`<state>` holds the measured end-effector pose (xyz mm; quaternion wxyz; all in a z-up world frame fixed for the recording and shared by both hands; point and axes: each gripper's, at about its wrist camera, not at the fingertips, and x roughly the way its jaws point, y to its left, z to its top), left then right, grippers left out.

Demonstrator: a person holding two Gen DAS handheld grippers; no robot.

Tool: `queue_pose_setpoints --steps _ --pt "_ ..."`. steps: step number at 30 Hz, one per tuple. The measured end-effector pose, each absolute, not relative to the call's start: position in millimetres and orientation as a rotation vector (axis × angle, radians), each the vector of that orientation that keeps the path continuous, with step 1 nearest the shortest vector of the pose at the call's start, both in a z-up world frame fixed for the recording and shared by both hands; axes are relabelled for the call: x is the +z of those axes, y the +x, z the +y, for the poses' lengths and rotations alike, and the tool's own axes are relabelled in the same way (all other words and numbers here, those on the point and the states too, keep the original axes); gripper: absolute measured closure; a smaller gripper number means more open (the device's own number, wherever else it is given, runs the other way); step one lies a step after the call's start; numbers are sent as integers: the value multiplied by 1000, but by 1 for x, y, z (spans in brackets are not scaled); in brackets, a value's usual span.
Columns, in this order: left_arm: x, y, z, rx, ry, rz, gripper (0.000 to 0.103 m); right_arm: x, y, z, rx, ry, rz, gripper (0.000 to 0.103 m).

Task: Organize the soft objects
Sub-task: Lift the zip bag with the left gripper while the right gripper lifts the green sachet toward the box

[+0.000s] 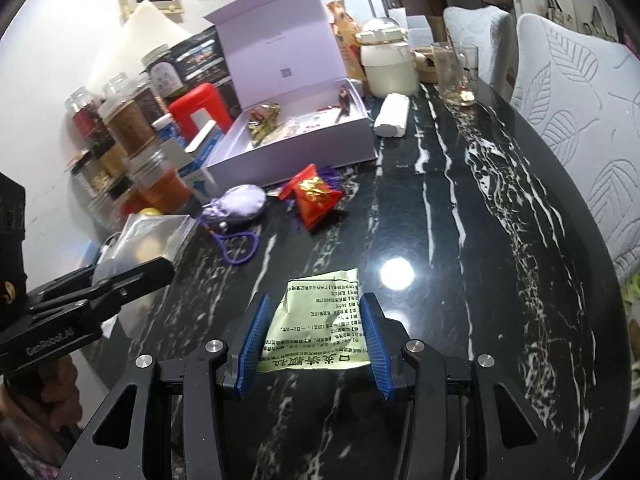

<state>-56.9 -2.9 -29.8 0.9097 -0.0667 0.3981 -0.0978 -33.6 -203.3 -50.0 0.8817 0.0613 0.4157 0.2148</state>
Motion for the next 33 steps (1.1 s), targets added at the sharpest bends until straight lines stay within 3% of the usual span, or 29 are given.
queue_pose_setpoints --steps 14,33 --pt "-8 -62 8 -206 -142 753 60 -11 -63 -179 525 68 752 57" --pt "45 -10 8 -259 -116 634 60 33 -15 -167 572 13 630 57"
